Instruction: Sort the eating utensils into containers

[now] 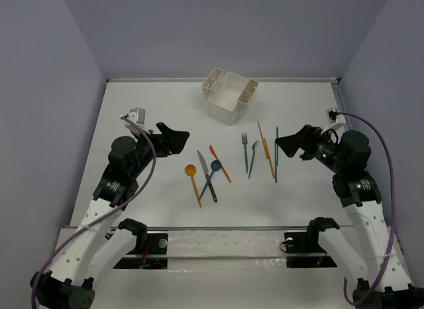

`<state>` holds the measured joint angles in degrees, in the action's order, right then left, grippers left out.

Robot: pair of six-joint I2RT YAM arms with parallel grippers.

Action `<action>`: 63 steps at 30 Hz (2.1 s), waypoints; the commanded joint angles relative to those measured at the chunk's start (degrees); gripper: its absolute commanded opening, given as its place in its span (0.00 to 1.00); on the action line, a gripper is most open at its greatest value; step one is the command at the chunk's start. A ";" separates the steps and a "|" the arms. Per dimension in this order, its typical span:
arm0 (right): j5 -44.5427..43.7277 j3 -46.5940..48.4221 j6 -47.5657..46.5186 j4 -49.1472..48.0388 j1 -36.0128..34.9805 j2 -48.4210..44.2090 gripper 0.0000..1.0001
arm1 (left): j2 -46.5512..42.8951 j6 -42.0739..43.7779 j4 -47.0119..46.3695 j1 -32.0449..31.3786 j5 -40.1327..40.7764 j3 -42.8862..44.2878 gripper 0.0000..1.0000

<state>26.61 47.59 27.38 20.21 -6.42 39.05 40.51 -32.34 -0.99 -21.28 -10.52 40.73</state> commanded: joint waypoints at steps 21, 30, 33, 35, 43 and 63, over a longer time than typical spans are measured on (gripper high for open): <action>-5.76 -4.70 0.40 -5.43 -10.88 9.37 1.00 | 17.57 -10.72 8.46 -10.44 24.40 -3.11 0.57; -9.03 -7.16 0.14 -6.94 -17.23 10.70 1.00 | 29.18 -13.98 12.05 -17.47 31.26 -1.01 0.45; -9.56 -8.04 -0.39 -6.58 -17.23 10.00 1.00 | 30.33 -16.43 14.62 -20.29 33.29 -1.26 0.45; -9.47 -8.92 -0.39 -6.93 -17.23 9.47 1.00 | 30.94 -17.93 14.18 -21.60 32.06 -1.97 0.45; -7.45 -9.36 -0.74 -7.02 -17.23 8.94 1.00 | 36.55 -22.24 12.59 -25.03 31.79 -1.10 0.41; -6.75 -10.94 -0.31 -7.55 -17.23 6.39 1.00 | 48.34 -21.10 16.64 -26.89 41.28 3.03 0.00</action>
<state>19.35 37.32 27.64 15.79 -23.31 46.48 87.11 -52.62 12.95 -47.92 27.66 42.35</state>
